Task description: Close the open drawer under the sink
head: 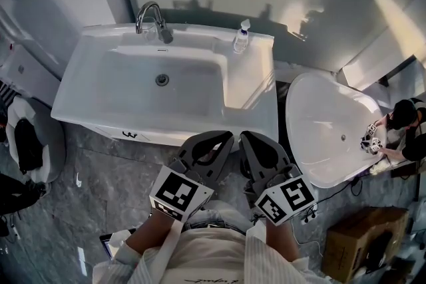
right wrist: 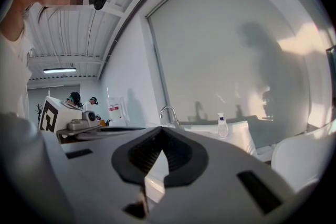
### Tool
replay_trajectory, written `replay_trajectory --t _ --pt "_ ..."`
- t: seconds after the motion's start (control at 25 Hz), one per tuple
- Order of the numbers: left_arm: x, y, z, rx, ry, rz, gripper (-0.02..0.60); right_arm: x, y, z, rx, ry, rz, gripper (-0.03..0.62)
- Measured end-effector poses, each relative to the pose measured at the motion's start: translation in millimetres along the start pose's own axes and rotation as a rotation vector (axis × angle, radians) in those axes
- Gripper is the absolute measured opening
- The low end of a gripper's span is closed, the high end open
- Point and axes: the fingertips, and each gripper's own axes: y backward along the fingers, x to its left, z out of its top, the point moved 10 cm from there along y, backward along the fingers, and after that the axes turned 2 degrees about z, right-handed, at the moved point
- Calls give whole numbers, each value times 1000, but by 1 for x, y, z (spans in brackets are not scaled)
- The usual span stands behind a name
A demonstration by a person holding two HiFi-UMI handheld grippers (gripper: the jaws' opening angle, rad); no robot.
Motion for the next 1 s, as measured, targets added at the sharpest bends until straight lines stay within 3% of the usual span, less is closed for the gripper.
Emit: replay_trajectory --t 1.0 --pt "-5 -2 -4 24 2 -23 15 3 -1 -5 51 -16 5 9"
